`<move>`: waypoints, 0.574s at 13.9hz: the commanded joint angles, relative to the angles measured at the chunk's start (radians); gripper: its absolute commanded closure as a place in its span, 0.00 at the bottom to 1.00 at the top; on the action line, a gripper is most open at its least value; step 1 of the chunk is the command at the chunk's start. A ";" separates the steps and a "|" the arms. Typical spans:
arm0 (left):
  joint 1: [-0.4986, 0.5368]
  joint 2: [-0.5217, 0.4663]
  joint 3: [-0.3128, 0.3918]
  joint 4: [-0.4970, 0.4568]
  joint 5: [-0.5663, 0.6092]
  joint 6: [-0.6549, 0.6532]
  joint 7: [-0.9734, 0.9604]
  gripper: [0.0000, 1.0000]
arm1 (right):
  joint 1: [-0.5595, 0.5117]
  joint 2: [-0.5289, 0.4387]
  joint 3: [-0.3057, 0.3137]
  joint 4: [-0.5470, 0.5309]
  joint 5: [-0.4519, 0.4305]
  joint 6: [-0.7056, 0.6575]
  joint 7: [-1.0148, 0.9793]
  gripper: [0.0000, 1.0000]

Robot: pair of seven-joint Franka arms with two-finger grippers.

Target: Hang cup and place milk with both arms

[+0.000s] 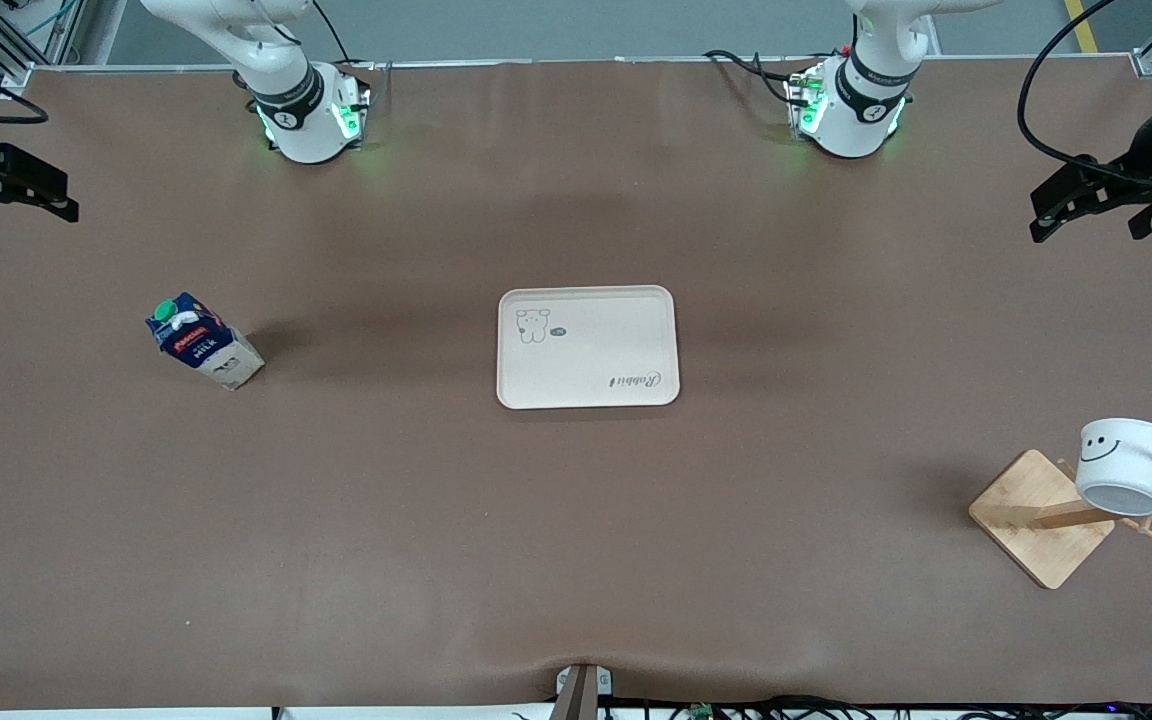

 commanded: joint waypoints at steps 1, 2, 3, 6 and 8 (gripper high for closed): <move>0.001 -0.015 0.000 -0.019 -0.023 -0.001 0.016 0.00 | -0.019 -0.061 0.007 -0.075 0.018 0.034 -0.023 0.00; -0.001 -0.015 0.000 -0.019 -0.026 0.004 0.013 0.00 | -0.019 -0.084 0.007 -0.112 0.018 0.058 -0.022 0.00; -0.001 -0.012 0.000 -0.016 -0.026 0.005 0.013 0.00 | -0.019 -0.103 0.007 -0.138 0.018 0.073 -0.022 0.00; 0.002 0.014 0.001 -0.007 -0.024 0.005 0.021 0.00 | -0.018 -0.104 0.009 -0.137 0.018 0.077 -0.023 0.00; -0.001 0.026 0.003 0.012 -0.021 0.002 0.001 0.00 | -0.021 -0.100 0.007 -0.134 0.018 0.077 -0.023 0.00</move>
